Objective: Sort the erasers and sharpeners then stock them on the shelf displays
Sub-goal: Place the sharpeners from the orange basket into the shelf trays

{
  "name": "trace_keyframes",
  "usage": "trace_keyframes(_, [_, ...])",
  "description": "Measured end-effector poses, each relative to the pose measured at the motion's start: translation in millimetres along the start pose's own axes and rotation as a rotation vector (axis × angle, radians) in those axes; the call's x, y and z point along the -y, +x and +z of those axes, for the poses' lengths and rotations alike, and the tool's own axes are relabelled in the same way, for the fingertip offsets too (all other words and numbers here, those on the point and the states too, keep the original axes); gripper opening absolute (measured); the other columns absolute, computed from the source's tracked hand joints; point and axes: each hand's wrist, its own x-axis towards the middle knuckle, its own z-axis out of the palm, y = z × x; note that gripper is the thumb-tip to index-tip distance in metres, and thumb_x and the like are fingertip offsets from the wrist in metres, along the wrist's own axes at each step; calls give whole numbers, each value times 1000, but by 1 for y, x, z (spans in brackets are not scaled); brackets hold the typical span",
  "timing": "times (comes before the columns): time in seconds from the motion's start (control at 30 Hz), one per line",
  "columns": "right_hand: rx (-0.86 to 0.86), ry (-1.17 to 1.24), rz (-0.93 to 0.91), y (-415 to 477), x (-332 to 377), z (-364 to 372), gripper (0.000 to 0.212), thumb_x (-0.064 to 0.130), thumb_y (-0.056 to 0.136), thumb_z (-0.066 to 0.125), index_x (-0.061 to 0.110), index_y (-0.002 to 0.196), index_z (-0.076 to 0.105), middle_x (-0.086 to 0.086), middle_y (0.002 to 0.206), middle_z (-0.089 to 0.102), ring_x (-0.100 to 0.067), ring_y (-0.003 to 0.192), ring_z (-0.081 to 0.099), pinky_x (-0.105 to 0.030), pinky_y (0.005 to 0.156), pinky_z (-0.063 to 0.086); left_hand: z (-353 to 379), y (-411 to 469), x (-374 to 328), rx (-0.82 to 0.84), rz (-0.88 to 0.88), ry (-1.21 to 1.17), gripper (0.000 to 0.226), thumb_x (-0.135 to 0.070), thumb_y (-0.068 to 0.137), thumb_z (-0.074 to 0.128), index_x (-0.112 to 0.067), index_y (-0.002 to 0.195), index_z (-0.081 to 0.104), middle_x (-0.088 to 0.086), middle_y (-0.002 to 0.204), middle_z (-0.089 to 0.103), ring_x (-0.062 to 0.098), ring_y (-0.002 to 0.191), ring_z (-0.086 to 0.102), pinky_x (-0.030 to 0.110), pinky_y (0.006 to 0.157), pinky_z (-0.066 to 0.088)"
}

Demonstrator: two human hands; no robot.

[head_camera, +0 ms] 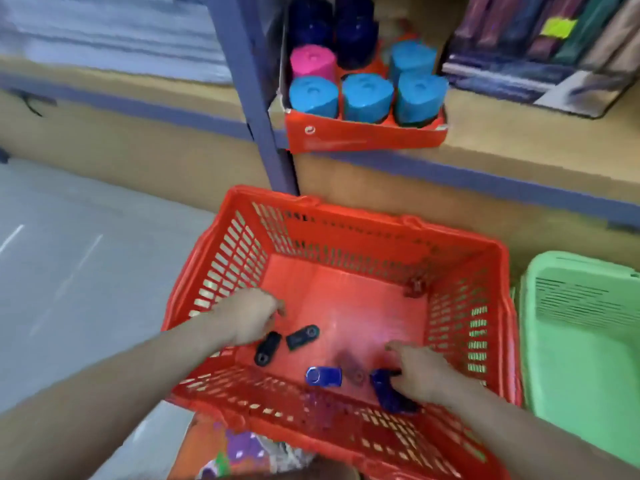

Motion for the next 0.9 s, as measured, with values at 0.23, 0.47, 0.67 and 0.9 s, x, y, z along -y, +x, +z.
trace_keyframes(0.23, [53, -175, 191, 33, 4, 79, 66, 40, 90, 56, 24, 145, 22, -19, 137, 38, -36, 122, 48, -42, 98, 43, 84, 59, -34, 178, 34, 42, 62, -26, 92, 55, -26, 145, 22, 14, 132, 43, 38, 114, 54, 45, 89, 47])
trace_keyframes(0.47, [-43, 98, 229, 45, 6, 83, 74, 40, 81, 67, 36, 143, 27, -11, 135, 33, -32, 116, 53, -37, 97, 47, 72, 82, -57, 175, 236, 34, 59, -17, 88, 60, -22, 138, 30, 17, 133, 43, 36, 111, 57, 38, 86, 47])
trace_keyframes(0.67, [-114, 982, 452, 56, 4, 49, 36, 34, 73, 67, 30, 104, 48, -9, 102, 64, -26, 92, 63, -39, 81, 54, 86, 85, -108, 212, 459, -96, 54, -27, 85, 58, -19, 133, 35, 14, 127, 35, 35, 118, 44, 40, 98, 41])
trace_keyframes(0.9, [28, 1602, 453, 46, 1, 23, 22, 17, 77, 63, 26, 92, 51, -8, 101, 58, -25, 88, 58, -42, 72, 55, 93, 96, -104, 113, 374, -23, 45, -40, 85, 65, -15, 121, 54, 11, 124, 51, 30, 115, 49, 36, 93, 43])
